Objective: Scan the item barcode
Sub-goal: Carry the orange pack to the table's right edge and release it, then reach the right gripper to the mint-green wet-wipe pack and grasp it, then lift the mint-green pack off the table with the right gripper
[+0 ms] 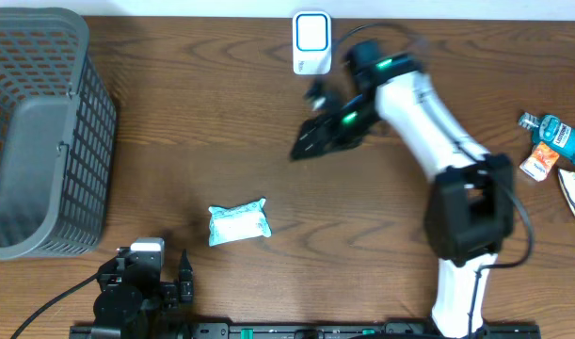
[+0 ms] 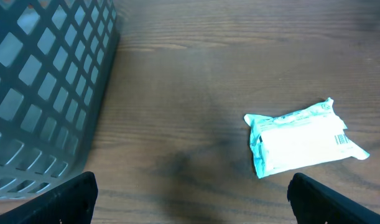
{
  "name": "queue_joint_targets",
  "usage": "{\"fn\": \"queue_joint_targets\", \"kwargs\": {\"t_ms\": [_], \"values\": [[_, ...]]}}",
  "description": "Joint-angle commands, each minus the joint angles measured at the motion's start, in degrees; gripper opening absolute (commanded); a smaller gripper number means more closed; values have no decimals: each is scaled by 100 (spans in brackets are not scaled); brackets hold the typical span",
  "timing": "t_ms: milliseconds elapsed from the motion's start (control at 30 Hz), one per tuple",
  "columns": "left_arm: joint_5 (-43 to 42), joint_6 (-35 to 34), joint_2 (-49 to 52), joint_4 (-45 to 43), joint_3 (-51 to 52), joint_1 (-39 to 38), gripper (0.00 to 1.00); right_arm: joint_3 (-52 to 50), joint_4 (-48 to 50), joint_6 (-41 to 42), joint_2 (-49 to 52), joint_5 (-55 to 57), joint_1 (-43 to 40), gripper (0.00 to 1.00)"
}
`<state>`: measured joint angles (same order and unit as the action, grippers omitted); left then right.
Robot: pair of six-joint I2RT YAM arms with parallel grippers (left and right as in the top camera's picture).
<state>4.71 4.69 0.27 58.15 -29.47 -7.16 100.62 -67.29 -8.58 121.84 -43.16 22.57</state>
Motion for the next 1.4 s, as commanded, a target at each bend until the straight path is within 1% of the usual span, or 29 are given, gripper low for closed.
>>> {"fn": "queue_joint_targets", "kwargs": {"t_ms": [0,200,367,467,600,733,767,800,833,900,967,1033,1100,1167,1200,1300,1367], "values": [[48,-7,4,4,4,13,98,-219,404,-133,245,-118,400,99],[48,-7,7,4,4,13,98,-229,1003,-177,793,-46,1064,99],[48,-7,7,4,4,13,98,-229,1058,-756,1145,376,1462,99],[48,-7,7,4,4,13,98,-229,1115,-826,1338,570,1690,99],[48,-7,7,4,4,13,98,-229,1040,-861,1528,448,1880,93],[48,-7,4,4,4,13,98,-229,984,-907,1613,654,2031,88],[48,-7,7,4,4,13,98,-227,975,-907,1611,713,2065,84],[48,-9,4,7,4,13,98,-223,975,-905,1611,778,2105,77],[48,-7,4,7,4,13,98,-214,975,-907,1611,841,2142,63],[48,-7,4,4,4,13,98,-205,988,-852,1611,1038,2208,45],[48,-7,4,4,4,13,98,-205,951,-732,1611,1344,2271,35],[48,-7,7,4,4,13,98,-205,879,-645,1613,1569,2332,21],[48,-7,7,7,4,13,98,-205,780,-636,1613,1792,2396,1],[48,-7,4,4,4,13,98,-205,752,-586,1611,1812,2422,1],[48,-7,4,4,4,13,98,-186,748,-415,1600,1847,2415,1],[48,-7,4,4,4,13,98,17,592,466,1534,1886,2260,1],[48,-7,4,7,4,13,98,203,385,761,1429,1899,2081,1]]}}
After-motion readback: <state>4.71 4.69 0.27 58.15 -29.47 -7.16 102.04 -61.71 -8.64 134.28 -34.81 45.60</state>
